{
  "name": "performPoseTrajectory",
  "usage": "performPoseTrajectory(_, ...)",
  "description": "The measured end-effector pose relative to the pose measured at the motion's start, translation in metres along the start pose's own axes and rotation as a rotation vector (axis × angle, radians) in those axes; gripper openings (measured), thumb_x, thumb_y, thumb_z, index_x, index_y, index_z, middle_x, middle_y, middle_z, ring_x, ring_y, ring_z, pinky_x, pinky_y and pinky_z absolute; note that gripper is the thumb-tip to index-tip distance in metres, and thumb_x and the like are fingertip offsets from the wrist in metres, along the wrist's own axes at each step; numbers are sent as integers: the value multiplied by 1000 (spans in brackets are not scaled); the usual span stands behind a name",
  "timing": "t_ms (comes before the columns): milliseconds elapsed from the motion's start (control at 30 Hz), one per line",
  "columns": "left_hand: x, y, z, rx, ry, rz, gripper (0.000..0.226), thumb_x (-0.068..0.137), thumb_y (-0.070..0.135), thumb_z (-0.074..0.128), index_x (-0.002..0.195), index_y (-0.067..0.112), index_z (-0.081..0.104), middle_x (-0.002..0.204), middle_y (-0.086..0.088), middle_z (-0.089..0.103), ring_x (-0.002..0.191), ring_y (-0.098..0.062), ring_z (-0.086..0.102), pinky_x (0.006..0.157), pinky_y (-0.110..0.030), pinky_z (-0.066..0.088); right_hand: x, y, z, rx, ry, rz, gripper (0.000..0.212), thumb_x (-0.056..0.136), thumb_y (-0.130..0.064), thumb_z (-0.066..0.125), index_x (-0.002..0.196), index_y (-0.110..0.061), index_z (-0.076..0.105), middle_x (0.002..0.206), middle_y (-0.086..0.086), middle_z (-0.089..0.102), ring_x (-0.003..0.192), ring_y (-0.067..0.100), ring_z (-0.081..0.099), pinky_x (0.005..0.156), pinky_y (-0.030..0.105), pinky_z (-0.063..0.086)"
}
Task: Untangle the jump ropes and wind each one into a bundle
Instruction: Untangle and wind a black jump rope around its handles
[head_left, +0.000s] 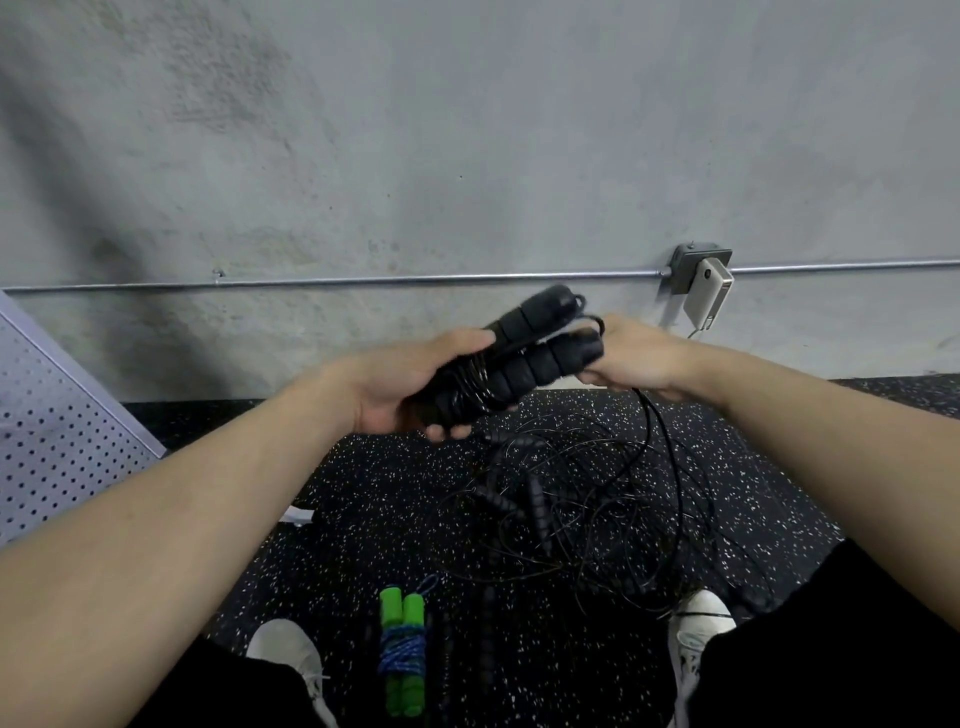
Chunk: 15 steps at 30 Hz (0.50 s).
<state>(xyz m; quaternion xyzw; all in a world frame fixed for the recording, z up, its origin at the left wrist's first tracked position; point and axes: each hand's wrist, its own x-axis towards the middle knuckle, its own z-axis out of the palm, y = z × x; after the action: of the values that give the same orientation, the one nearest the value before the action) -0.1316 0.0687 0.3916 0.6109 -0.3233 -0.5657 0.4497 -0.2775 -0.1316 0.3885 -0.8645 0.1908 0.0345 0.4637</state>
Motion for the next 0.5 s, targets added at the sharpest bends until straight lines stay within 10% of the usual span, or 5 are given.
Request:
performPoseTrajectory(233,11,-2,10,435,-97,-139,40,85,48,77,120,50,58,107,-12,76,64,-30,70,45,-28,53,2,-3,12,-3,-50,28,14,86,-31,77,78,-20,79,72,-1,75,60,4,65,63,20,51)
performPoseTrajectory(500,29,-14,13,654,180,-100,32,99,41,63,128,30,55,89,-10,73,67,-27,74,62,-40,64,15,-10,21,-246,123,-39,37,93,-45,66,78,-13,76,57,-2,56,38,2,37,41,18,29)
